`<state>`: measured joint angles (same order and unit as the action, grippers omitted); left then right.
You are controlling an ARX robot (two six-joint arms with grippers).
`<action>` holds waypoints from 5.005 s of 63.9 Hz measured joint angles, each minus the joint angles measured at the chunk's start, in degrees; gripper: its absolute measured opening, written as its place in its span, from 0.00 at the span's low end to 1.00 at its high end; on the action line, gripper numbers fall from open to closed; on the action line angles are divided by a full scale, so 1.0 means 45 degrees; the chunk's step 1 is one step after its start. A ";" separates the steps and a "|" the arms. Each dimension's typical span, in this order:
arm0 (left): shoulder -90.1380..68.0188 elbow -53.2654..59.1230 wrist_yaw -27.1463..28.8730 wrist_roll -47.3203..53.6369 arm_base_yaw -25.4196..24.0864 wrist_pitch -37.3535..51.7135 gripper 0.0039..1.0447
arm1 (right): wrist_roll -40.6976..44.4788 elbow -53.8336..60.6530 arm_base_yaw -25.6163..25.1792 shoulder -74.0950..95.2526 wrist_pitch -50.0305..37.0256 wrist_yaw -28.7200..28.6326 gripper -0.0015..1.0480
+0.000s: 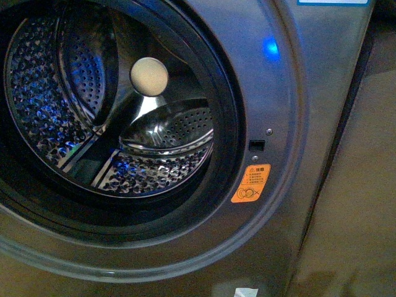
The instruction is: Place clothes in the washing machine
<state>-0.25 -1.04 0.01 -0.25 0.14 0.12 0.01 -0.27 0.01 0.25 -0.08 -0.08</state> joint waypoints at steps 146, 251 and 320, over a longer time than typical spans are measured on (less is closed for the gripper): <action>0.0000 0.0000 0.0000 0.0005 0.0000 0.0000 0.94 | 0.6688 -1.9982 -1.3857 3.6846 -0.0034 -0.6003 0.93; 0.0000 0.0000 0.0000 0.0005 0.0000 0.0000 0.94 | 0.3264 -1.2424 -1.4591 2.4684 -0.8913 -1.0282 0.06; 0.0000 0.0000 0.0000 0.0005 0.0000 0.0000 0.94 | -0.0335 -2.6010 0.1914 1.9370 0.2263 -0.4211 0.06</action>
<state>-0.25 -1.04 0.01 -0.23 0.14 0.12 -1.50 -117.32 8.62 87.42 10.11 -19.03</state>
